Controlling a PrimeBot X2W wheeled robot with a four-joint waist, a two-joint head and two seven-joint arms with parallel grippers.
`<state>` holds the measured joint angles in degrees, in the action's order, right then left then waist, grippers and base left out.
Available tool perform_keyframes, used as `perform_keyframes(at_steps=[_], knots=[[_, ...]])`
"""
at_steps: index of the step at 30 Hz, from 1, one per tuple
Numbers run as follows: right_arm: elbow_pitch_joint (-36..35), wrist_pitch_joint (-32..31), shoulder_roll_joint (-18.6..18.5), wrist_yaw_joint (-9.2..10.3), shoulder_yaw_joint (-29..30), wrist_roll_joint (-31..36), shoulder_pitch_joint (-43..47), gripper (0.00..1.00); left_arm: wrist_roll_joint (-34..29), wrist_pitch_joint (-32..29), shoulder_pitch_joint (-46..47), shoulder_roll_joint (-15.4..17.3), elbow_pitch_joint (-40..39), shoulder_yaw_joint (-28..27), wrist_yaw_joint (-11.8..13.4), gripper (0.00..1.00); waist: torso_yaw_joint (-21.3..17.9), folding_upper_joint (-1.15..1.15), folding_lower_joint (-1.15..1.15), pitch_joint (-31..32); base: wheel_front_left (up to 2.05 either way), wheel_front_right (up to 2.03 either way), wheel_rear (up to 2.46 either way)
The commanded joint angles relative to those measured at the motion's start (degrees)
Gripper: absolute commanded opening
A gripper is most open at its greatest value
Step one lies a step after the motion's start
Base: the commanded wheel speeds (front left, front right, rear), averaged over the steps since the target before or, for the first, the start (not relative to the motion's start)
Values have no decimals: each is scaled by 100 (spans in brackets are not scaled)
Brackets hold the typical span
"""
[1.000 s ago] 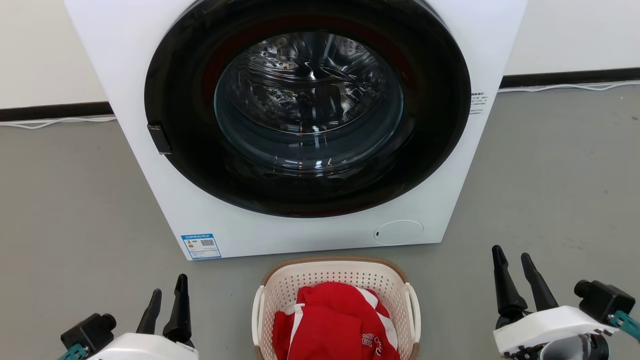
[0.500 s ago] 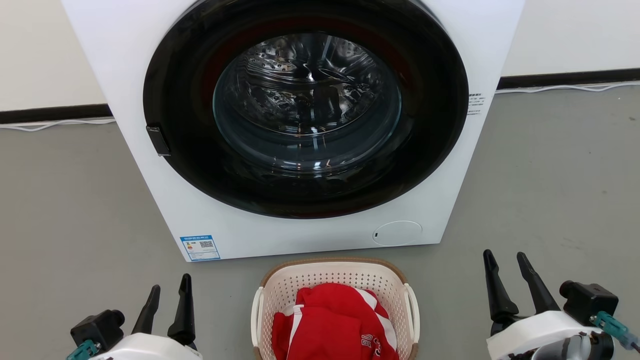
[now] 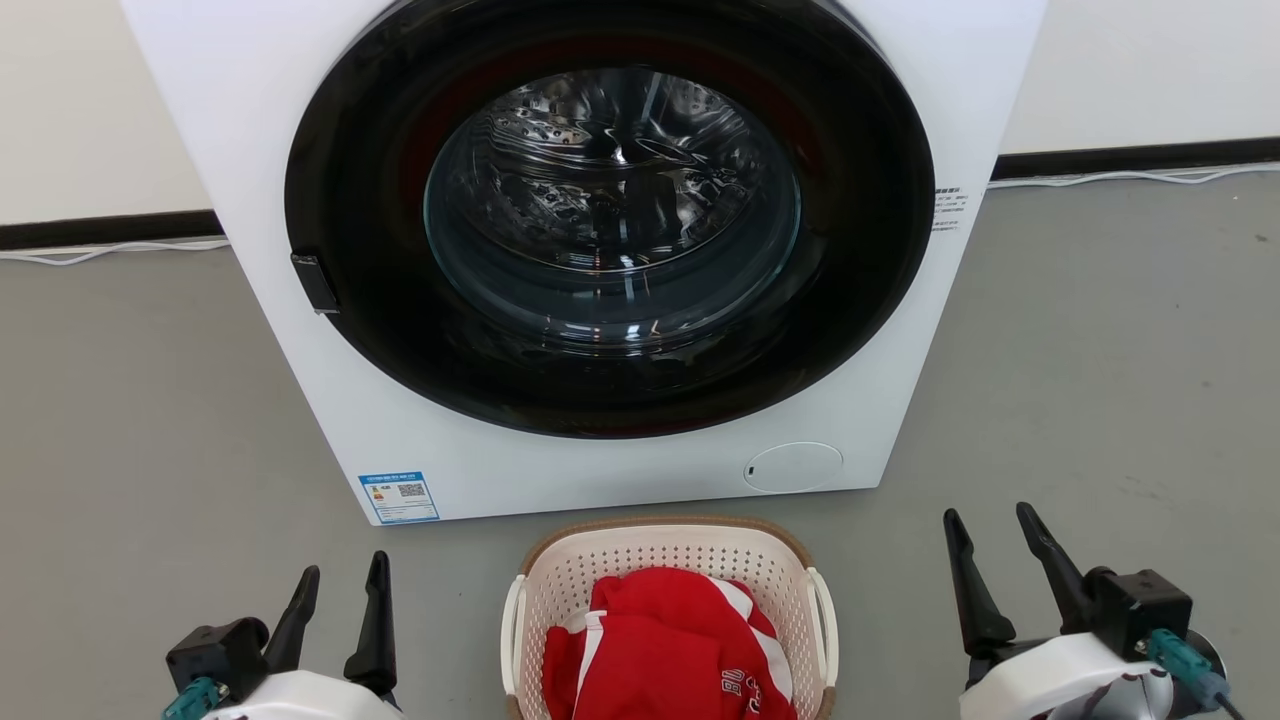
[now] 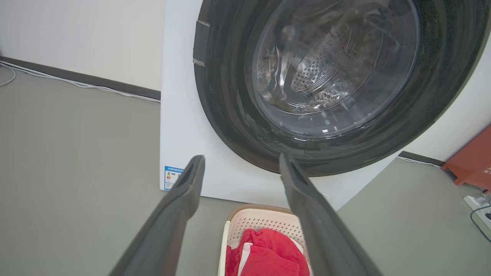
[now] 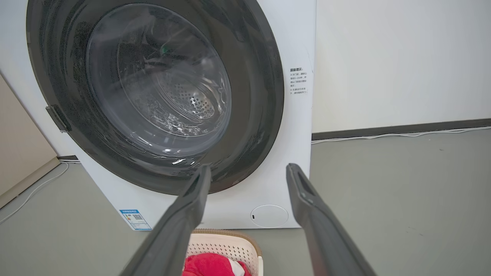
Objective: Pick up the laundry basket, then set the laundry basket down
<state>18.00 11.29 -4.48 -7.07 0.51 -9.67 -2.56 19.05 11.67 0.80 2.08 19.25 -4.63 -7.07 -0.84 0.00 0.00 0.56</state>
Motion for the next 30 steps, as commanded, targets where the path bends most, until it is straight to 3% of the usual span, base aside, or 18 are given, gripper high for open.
perform_keyframes(at_steps=[1, 15, 30], knots=[[-97, 124, -66, -37, -135, 193, -112, 100, -203, 82, 105, 71, -114, -154, -33, 100, -2, 0, 0, -3, 0, 0, 0], [-54, 371, -110, -42, -263, 1308, -110, 100, -1191, 333, 103, 80, -67, -168, -40, 100, -22, 0, 0, 8, 0, 0, 0], [-19, 371, -131, -42, -259, 1264, -144, 100, -1133, 333, 107, 80, -85, -121, -41, 100, -16, 0, 0, -32, 0, 0, 0]])
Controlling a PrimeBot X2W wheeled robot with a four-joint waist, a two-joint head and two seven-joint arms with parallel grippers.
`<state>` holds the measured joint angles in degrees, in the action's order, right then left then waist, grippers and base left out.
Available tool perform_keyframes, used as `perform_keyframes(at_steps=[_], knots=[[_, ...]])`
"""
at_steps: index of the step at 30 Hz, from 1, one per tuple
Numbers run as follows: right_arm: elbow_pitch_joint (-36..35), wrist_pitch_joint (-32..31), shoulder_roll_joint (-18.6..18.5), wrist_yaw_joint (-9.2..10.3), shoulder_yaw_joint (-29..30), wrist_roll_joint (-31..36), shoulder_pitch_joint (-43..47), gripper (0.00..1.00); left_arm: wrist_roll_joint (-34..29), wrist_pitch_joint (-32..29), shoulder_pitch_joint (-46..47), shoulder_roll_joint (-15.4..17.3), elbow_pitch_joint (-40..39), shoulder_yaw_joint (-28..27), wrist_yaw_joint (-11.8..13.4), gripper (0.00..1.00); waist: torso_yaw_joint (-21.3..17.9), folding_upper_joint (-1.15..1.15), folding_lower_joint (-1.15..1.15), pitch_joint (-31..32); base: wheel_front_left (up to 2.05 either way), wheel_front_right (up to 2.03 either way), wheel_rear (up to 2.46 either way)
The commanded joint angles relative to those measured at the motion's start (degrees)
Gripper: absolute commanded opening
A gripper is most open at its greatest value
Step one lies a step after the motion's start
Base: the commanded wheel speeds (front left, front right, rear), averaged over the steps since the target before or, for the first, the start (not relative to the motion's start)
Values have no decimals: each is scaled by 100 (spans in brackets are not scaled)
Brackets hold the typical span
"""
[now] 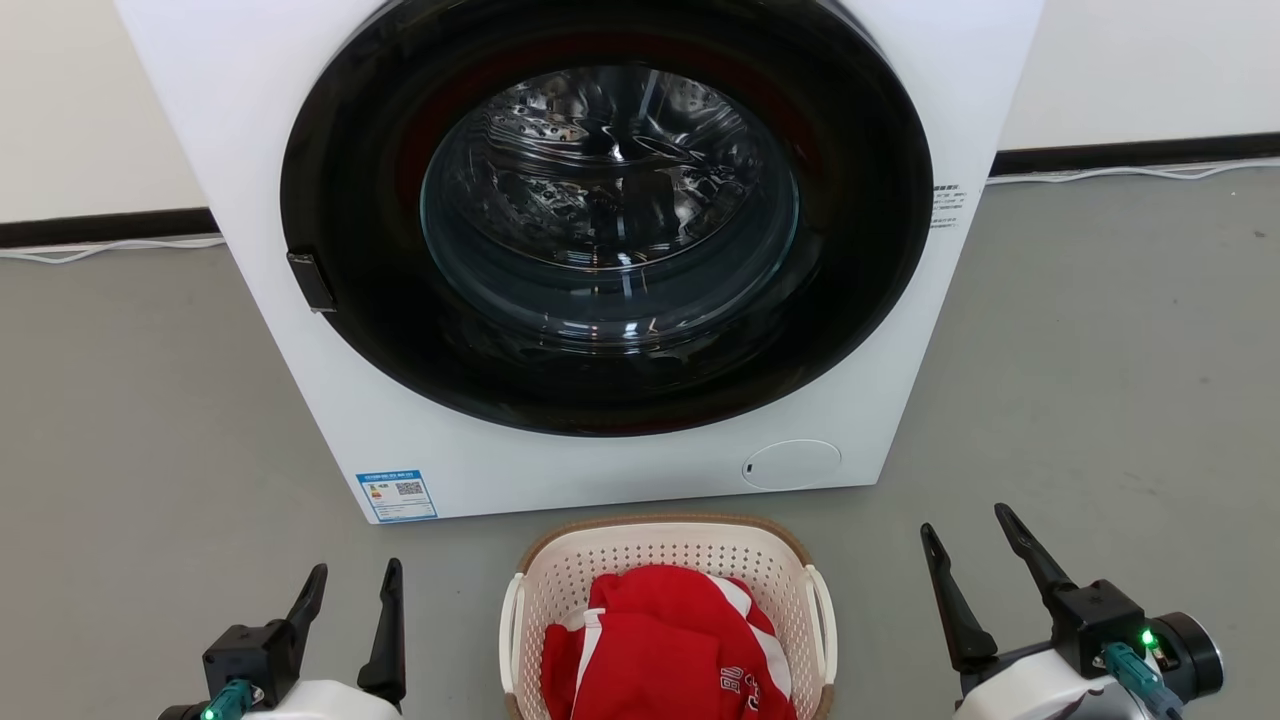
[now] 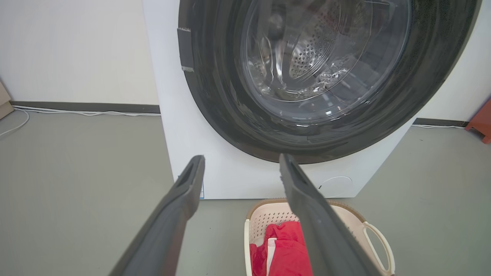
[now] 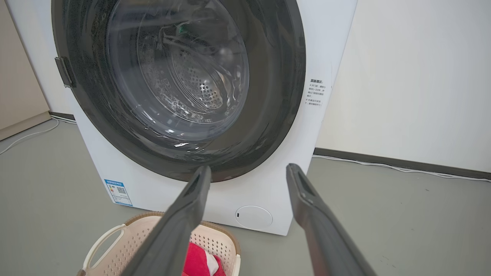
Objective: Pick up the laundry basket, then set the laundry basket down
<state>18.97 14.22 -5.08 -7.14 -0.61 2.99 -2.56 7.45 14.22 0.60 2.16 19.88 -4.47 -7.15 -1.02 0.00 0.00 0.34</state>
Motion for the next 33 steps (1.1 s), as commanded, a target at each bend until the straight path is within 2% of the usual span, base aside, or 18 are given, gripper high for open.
perform_keyframes(at_steps=[1, 10, 21, 25, 33], knots=[[-113, 78, -73, -35, -142, -6, -149, 100, 31, 78, 132, 72, -146, -131, -34, 100, 4, 0, 0, -20, 0, 0, 0], [-114, 78, -6, -35, -32, 24, -254, 100, 69, 78, 230, 79, -100, -58, -34, 100, -1, 0, 0, -171, 0, 0, 0], [300, 78, 114, -35, 161, 101, -1019, 100, 374, 78, 1064, 159, 455, 199, -34, 100, 34, 0, 0, -1023, 0, 0, 0], [709, 78, 148, -35, 302, 178, -1402, 100, 478, 78, 1534, 198, 889, 287, -34, 100, 53, 0, 0, -1444, 0, 0, 0], [2275, 33, 187, -35, 458, 397, -2381, 100, 823, -119, 2709, 272, 2464, 906, -34, 100, 128, 0, 0, -2315, 0, 0, 0]])
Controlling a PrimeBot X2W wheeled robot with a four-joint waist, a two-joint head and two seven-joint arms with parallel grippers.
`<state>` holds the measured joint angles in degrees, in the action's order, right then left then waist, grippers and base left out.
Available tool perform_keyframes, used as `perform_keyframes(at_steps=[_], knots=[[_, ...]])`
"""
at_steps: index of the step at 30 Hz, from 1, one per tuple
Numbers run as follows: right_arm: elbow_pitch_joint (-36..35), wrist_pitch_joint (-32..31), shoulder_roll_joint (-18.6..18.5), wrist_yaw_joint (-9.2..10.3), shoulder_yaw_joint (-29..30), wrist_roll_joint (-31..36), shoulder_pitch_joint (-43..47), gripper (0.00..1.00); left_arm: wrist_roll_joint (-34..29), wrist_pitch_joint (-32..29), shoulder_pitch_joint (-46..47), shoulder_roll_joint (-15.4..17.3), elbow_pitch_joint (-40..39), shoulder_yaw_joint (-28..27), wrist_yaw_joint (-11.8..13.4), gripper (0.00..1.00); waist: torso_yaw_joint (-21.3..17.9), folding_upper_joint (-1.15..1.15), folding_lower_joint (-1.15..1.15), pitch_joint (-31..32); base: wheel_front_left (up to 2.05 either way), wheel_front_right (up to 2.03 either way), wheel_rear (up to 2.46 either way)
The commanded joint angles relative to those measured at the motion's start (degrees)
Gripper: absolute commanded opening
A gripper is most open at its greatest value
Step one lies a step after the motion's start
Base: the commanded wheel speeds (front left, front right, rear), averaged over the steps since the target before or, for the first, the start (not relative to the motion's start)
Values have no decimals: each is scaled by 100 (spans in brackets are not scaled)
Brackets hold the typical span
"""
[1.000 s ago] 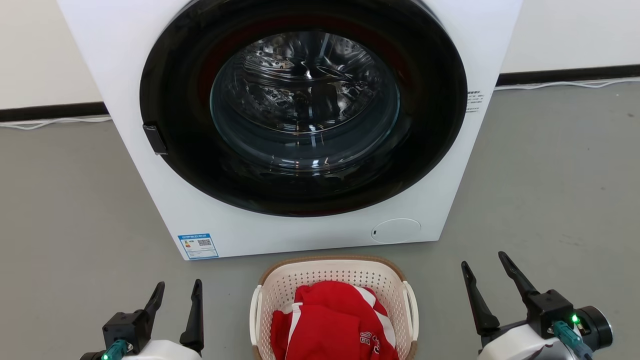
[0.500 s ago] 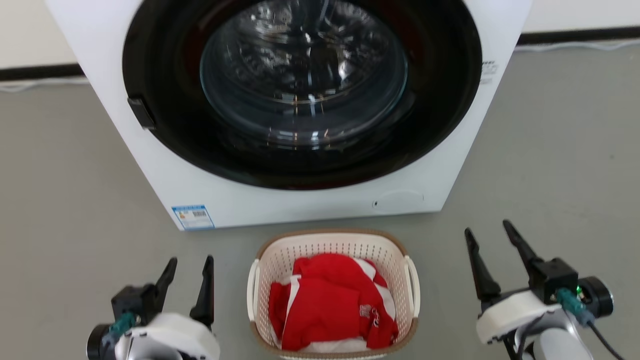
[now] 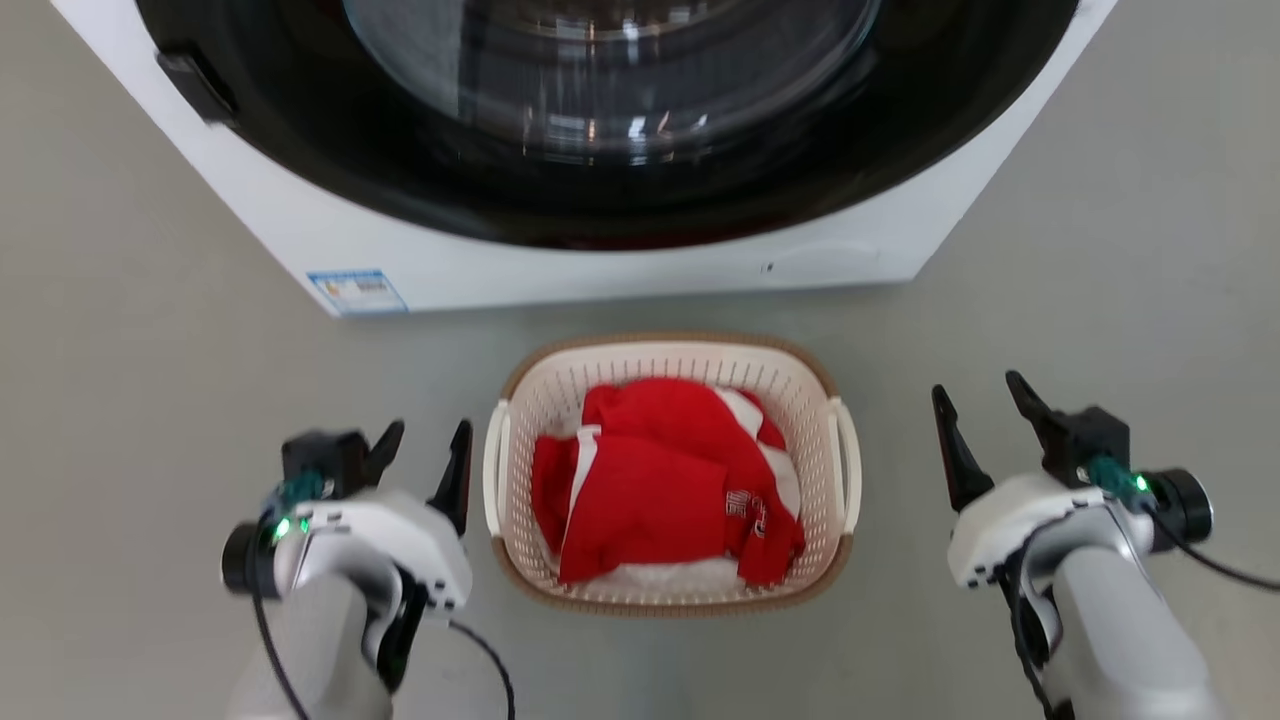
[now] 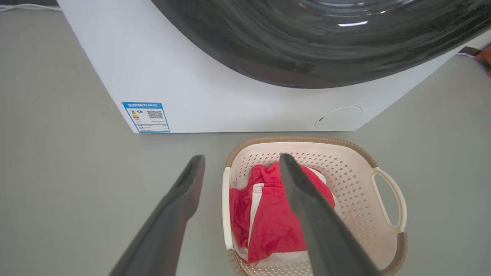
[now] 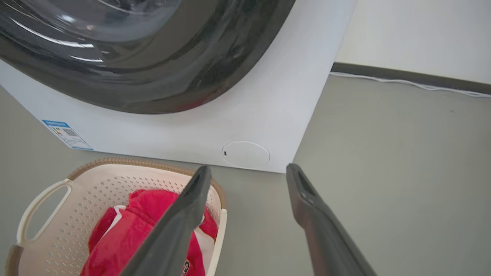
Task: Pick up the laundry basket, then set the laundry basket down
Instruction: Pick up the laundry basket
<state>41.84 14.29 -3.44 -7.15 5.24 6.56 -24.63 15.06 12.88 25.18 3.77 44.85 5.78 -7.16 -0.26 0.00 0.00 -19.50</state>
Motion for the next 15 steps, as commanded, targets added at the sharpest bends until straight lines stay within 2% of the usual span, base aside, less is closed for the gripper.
perform_keyframes(at_steps=[1, 7, 15], knots=[[165, -9, 28, -34, -134, 71, -295, 100, 105, -17, 396, 116, 134, -61, -33, 100, 62, 0, 0, -426, 0, 0, 0], [1052, -136, 48, -34, -310, 84, -929, 100, 254, -212, 1122, 130, 1071, 231, -33, 100, 84, 0, 0, -900, 0, 0, 0], [1831, -212, 55, -34, -496, -81, -1494, 100, 628, -456, 1683, 46, 1756, 565, -33, 100, 84, 0, 0, -1348, 0, 0, 0]])
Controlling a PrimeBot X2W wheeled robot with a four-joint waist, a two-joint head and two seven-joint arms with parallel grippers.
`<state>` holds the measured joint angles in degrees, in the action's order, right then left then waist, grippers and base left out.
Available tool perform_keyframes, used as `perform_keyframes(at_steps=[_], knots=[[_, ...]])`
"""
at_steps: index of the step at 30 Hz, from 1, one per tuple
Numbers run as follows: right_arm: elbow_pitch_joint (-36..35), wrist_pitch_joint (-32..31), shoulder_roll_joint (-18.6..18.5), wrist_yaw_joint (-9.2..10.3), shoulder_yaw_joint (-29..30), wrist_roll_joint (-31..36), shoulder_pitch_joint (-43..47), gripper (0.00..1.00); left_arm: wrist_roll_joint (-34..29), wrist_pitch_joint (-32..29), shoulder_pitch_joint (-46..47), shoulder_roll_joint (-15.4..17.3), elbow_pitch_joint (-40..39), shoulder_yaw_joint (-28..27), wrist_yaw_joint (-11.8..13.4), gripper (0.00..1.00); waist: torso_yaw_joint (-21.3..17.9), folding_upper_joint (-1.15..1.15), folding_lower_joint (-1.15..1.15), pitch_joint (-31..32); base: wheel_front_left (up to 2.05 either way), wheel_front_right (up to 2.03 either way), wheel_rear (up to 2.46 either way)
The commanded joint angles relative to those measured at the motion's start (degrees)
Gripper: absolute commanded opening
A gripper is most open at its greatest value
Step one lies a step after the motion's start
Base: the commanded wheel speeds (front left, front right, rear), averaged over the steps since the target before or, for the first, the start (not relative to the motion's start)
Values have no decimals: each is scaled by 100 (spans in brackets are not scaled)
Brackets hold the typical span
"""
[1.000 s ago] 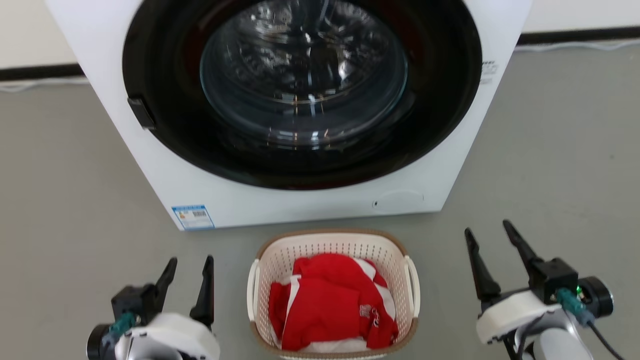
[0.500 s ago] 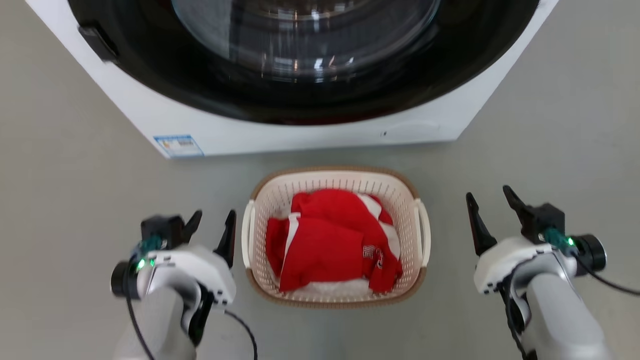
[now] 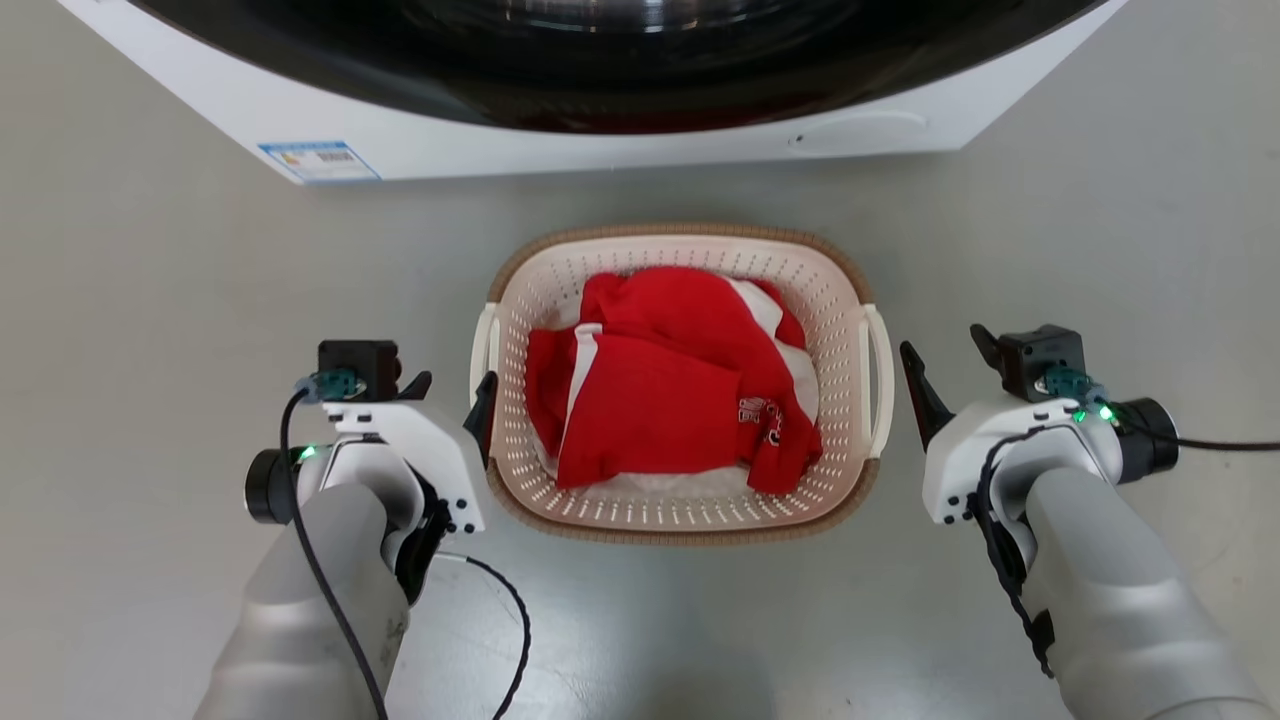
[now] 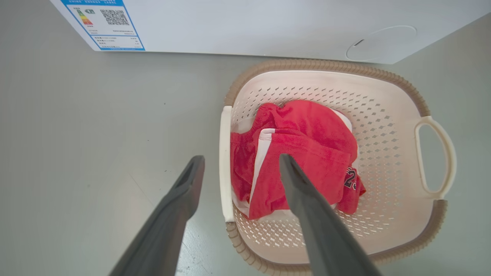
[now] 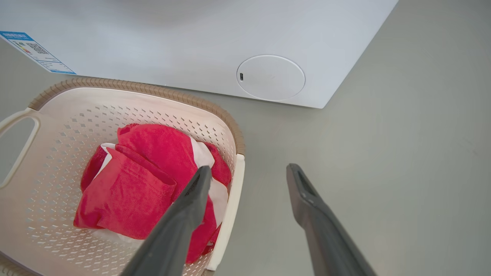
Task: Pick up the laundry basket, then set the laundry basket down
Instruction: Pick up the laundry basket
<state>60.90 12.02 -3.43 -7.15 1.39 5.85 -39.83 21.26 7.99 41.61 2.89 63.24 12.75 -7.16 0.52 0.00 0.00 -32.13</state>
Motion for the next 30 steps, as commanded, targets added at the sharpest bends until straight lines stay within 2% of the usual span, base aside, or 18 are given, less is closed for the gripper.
perform_keyframes(at_steps=[1, 16, 30], knots=[[7, 23, 54, -34, -148, -49, -37, 100, 55, 0, 102, 126, -12, -84, -33, 100, 8, 0, 0, -144, 0, 0, 0], [705, 202, 55, -34, -414, -379, -563, 100, 427, -25, 753, 218, 522, 491, -33, 100, -37, 0, 0, -848, 0, 0, 0], [997, 174, 55, -34, -986, -1092, -1017, 100, 583, -62, 1304, 290, 761, 945, -33, 100, -58, 0, 0, -1428, 0, 0, 0]])
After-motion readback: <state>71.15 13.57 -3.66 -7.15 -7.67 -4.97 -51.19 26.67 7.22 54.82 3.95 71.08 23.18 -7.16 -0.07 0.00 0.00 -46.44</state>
